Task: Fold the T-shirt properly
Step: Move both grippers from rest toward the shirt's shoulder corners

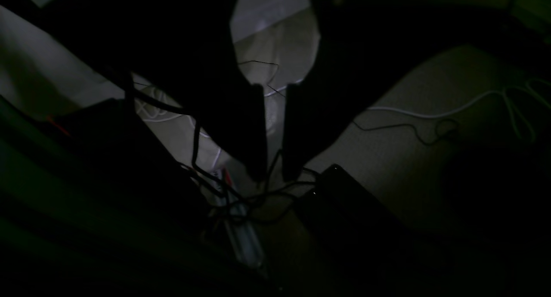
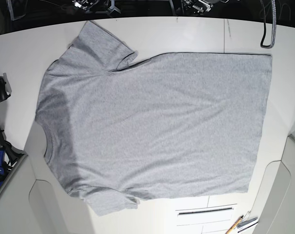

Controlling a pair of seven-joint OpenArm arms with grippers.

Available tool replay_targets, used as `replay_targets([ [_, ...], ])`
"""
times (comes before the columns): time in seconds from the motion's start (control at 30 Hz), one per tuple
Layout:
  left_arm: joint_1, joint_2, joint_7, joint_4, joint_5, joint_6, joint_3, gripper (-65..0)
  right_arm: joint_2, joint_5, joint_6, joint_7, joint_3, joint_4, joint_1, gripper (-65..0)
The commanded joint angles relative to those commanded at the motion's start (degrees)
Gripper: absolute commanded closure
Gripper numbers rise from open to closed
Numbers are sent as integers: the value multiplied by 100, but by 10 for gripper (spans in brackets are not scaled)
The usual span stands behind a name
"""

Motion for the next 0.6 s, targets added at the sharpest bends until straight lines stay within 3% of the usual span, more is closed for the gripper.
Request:
replay_targets([
  [0.13,2,-9,640,0,-494,918,0,-71,81,-13,0,-4,0,2,0,-34],
  [0.2,2,-92,612,0,-507,1141,0,-71,155,-245,0,-7,0,2,0,-34],
  [0.3,4,-273,398,0,-505,1001,0,-70,201,-527,2,-175,0,0,0,-34],
  [0.43,68,-514,125,0,-599,485,0,-70,219,-564,0,-323,0,13,-48,-34],
  [0.6,247,-680,24,2,-918,470,0,-70,494,-820,15,-293,0,503,-367,-34],
])
